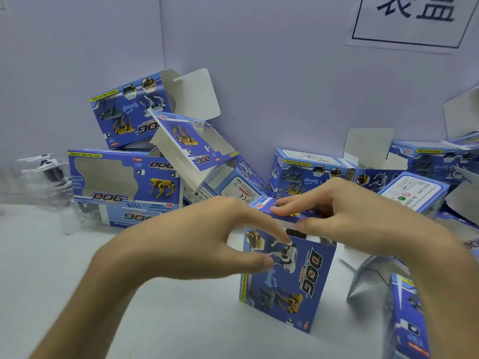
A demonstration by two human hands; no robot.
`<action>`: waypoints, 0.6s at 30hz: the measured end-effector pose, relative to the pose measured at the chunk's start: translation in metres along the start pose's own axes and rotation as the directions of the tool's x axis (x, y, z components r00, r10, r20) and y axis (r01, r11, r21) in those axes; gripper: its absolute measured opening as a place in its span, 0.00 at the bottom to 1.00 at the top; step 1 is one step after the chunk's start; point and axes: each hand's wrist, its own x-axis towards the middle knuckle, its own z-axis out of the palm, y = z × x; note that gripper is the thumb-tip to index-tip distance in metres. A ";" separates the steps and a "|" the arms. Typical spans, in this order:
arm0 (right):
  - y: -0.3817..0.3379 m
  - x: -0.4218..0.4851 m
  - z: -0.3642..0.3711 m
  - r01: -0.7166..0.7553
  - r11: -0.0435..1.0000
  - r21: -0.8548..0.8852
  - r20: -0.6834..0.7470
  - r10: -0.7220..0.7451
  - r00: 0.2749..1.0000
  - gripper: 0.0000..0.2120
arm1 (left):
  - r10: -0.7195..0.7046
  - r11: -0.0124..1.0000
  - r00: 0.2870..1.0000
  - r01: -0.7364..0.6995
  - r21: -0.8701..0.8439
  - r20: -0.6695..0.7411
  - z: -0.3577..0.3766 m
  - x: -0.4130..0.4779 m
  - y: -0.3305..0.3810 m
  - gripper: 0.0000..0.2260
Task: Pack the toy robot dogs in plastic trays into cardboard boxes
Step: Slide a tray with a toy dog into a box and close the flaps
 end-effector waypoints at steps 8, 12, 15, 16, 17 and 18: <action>-0.001 -0.005 -0.005 0.000 0.998 0.058 -0.013 0.001 1.000 0.19 | -0.062 0.995 0.989 0.052 -0.081 -0.132 -0.006 0.002 -0.015 0.10; -0.004 -0.003 -0.003 -0.016 0.999 0.036 -0.022 0.017 1.000 0.18 | -0.062 0.997 0.994 0.056 -0.057 -0.095 -0.008 0.000 -0.014 0.10; -0.007 -0.003 -0.001 -0.012 1.000 -0.004 0.015 0.012 1.000 0.18 | -0.031 0.997 0.995 0.024 -0.076 -0.095 -0.009 0.001 -0.014 0.09; -0.008 -0.003 0.000 -0.008 1.000 -0.019 0.026 0.009 1.000 0.19 | -0.023 0.996 0.995 0.015 -0.089 -0.096 -0.009 0.001 -0.015 0.09; -0.009 -0.004 0.001 -0.009 0.999 -0.035 0.033 0.010 0.999 0.19 | -0.019 0.995 0.995 0.009 -0.104 -0.095 -0.010 0.000 -0.016 0.09; -0.009 -0.004 0.002 -0.015 0.999 -0.046 0.037 0.016 0.999 0.19 | -0.016 0.993 0.995 0.004 -0.116 -0.097 -0.010 0.000 -0.017 0.09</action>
